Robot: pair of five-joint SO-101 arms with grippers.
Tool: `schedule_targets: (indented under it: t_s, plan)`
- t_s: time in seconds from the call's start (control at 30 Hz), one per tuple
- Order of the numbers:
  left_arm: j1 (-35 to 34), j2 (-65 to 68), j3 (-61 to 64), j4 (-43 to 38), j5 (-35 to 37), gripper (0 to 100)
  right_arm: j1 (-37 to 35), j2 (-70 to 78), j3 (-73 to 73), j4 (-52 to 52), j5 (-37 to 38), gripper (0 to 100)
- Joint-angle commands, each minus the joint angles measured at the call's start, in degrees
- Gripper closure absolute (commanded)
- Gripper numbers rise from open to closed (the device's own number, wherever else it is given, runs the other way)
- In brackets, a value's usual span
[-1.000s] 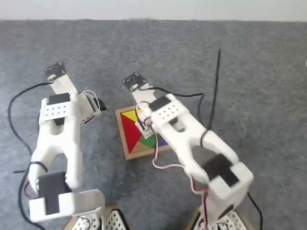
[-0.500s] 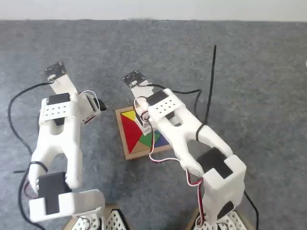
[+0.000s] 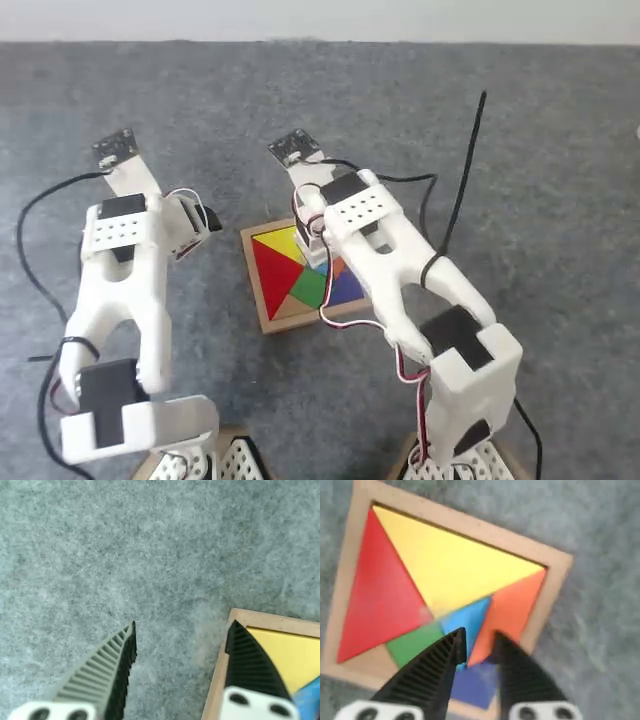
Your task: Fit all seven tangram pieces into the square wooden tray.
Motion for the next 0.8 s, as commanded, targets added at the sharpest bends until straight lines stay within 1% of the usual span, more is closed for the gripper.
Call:
schedule_targets:
  t_s: [0.0,0.07,0.17,0.33,0.43,0.53,0.63,0.77]
  plan:
    - [0.09,-0.88,-1.01,-0.09,0.35,73,-1.27,4.26,-0.97,-2.07,3.78,95.7]
    - [0.0,-0.88,-1.01,-0.09,0.35,73,-0.84,5.49,-3.6,1.45,4.04,97.2]
    - [-0.09,-0.88,-1.01,-0.26,0.35,73,1.01,2.59,-8.18,8.92,3.69,99.1]
    - [0.09,-0.79,-0.75,-0.53,0.35,73,5.05,-12.26,-11.34,18.33,4.31,98.9]
    - [0.09,-0.97,-0.4,-1.76,0.26,73,9.36,-23.78,-11.16,23.52,9.23,99.1]
    - [0.88,-1.05,-0.48,-1.41,-1.58,73,16.4,-32.48,-7.82,27.21,15.3,99.1]
    - [3.96,-2.9,0.66,-0.79,-6.07,76,25.01,-37.93,5.19,22.73,19.16,99.1]
    - [7.56,-13.19,9.19,-5.19,-12.13,85,35.38,-48.22,29.71,7.08,23.03,99.1]
